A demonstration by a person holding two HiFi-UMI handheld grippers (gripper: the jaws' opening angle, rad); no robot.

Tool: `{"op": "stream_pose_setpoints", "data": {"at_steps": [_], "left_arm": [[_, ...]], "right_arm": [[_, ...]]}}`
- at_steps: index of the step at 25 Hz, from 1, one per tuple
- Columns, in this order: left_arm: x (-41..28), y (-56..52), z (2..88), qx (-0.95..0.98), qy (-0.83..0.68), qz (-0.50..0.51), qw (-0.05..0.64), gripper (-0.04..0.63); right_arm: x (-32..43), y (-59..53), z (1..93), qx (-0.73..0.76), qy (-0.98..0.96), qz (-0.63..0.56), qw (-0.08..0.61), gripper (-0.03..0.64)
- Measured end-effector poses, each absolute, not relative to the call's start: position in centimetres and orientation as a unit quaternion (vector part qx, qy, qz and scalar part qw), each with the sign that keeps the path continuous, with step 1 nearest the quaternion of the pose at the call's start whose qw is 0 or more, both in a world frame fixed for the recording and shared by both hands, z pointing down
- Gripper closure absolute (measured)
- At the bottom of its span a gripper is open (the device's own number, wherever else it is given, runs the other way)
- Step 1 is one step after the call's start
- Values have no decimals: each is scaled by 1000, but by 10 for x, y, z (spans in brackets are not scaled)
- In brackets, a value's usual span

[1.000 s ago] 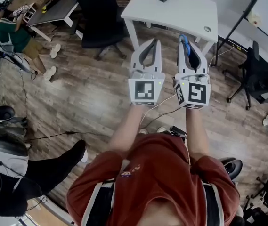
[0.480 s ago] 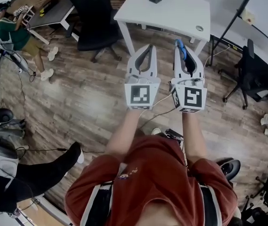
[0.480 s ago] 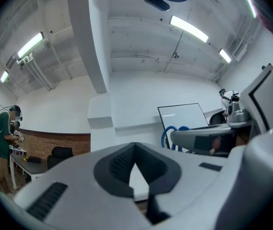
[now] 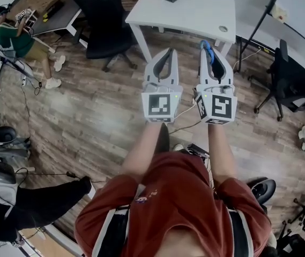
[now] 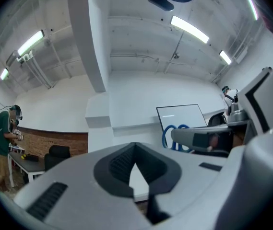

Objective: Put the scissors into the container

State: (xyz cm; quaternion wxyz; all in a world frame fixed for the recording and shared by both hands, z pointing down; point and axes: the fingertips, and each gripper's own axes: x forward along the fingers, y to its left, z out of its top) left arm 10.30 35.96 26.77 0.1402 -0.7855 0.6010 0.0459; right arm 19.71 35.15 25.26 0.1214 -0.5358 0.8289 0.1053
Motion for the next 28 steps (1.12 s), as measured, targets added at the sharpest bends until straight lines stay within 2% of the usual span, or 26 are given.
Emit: {"op": "stream_pose_setpoints", "data": {"at_steps": [10, 28], "left_arm": [[76, 319, 274, -776, 614, 56, 136, 583], [1, 167, 273, -785, 603, 55, 130, 583]], "right_arm": [[173, 303, 263, -530, 834, 104, 115, 561], [91, 158, 268, -531, 837, 103, 85, 561]]}}
